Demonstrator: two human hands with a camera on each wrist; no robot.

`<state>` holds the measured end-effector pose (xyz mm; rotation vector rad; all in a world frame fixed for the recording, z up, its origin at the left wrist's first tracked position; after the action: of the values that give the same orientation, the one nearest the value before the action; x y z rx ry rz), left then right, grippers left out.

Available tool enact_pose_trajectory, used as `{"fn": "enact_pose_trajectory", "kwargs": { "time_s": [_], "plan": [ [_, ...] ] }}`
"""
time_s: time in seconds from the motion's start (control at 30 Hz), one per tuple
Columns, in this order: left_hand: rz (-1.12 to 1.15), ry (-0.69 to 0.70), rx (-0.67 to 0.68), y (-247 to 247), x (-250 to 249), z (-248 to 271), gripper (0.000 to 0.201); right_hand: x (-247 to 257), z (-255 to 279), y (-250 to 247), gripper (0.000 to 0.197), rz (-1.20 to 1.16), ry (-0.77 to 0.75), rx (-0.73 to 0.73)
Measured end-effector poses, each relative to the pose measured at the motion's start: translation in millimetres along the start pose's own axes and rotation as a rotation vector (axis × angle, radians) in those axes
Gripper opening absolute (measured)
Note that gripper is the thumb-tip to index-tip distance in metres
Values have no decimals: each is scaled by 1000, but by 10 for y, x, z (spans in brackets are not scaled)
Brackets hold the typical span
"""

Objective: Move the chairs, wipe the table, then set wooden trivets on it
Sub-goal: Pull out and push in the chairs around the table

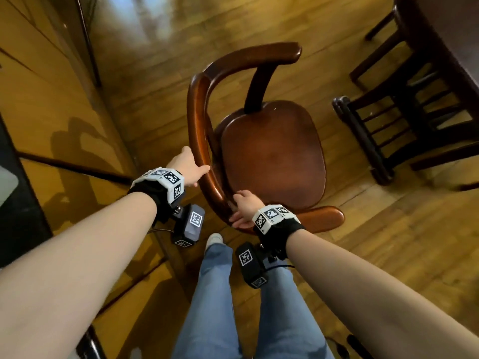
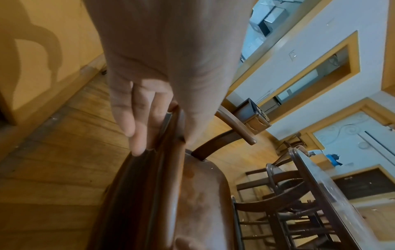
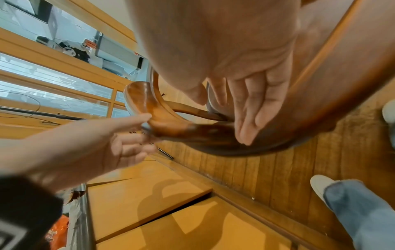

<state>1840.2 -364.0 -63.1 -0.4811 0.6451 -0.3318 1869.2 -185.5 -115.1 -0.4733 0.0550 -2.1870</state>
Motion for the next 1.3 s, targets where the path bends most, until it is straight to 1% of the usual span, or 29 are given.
{"fn": "enact_pose_trajectory", "kwargs": {
  "time_s": [0.07,0.1,0.13,0.23,0.3,0.4,0.5,0.6,0.67,0.73,0.8,0.87,0.9,0.93,1.0,1.07,1.2,1.3],
  "plan": [
    [53,18,-16,-66,-83,-79,50,-48,-32,114,53,34,21,-18],
    [95,24,-17,-91,-122,-127,49,-91,-65,138,59,49,43,-33],
    [143,23,-10,-110,-141,-168,46,-143,-97,137,60,47,62,-51],
    [271,-18,44,-82,-157,-229,27,-303,-51,20,50,-47,98,-112],
    [301,-42,59,-34,-165,-244,22,-416,-44,-61,44,-190,118,-83],
    [296,-21,60,21,-256,-268,29,-498,-39,-141,46,-410,147,-43],
    [239,31,55,41,-462,-350,31,-475,-78,-194,45,-535,159,-74],
    [179,63,30,83,-657,-440,31,-410,-76,-286,38,-545,153,-87],
    [164,74,27,131,-781,-488,32,-384,-138,-362,20,-476,159,-129],
    [162,81,32,214,-905,-529,34,-461,-270,-506,22,-463,200,-218],
    [157,88,41,327,-1036,-557,37,-554,-279,-699,25,-496,267,-306],
    [157,98,37,476,-1178,-555,38,-596,-232,-866,24,-547,229,-312],
    [148,101,33,557,-1242,-547,39,-639,-225,-949,28,-569,206,-333],
    [136,108,32,646,-1323,-553,41,-702,-211,-1057,30,-601,206,-385],
    [141,118,39,828,-1455,-546,44,-820,-183,-1254,26,-643,262,-494],
    [128,125,56,1036,-1611,-554,46,-937,-171,-1495,24,-677,284,-572],
    [113,147,78,1510,-1927,-546,47,-1212,-124,-2029,27,-756,309,-657],
    [117,168,83,1821,-2217,-546,46,-1367,-97,-2437,30,-756,313,-693]
  ]
}}
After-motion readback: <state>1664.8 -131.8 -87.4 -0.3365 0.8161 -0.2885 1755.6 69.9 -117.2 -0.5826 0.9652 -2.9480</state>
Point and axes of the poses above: each hand's wrist, its own z-axis away from the middle knuckle, its own y-axis out of the palm, x = y × z, the point moved 4 cm from there along -z, towards the middle knuckle, and after that the axes turned 12 degrees about z, right-handed, at the moved point
